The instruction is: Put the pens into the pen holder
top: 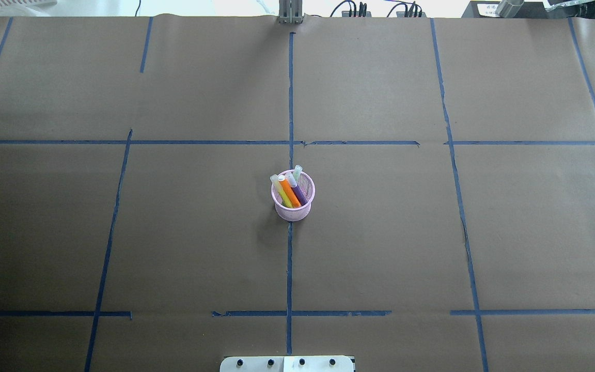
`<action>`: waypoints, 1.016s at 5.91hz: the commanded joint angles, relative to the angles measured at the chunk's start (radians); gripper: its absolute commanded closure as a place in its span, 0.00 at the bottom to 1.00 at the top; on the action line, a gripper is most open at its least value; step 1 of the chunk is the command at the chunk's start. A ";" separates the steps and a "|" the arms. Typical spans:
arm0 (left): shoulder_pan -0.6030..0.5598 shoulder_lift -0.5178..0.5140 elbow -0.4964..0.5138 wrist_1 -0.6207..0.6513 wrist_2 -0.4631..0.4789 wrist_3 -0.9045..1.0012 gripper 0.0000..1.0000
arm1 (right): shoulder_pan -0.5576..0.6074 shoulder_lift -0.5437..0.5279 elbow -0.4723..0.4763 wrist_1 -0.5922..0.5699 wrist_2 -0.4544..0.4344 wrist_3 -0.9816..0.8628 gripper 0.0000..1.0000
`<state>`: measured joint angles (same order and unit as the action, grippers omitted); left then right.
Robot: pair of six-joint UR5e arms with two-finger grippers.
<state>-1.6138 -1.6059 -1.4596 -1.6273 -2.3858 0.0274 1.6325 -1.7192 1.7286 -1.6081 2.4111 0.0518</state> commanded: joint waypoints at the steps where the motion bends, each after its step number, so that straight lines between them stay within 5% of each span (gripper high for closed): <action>1: 0.021 -0.008 -0.050 0.045 0.002 -0.006 0.00 | 0.001 -0.002 -0.001 0.000 0.002 0.002 0.00; 6: 0.014 0.010 -0.068 0.055 0.000 0.002 0.00 | 0.004 -0.010 -0.004 0.000 0.025 0.005 0.00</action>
<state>-1.5994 -1.5995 -1.5276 -1.5714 -2.3857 0.0291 1.6366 -1.7274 1.7246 -1.6080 2.4352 0.0556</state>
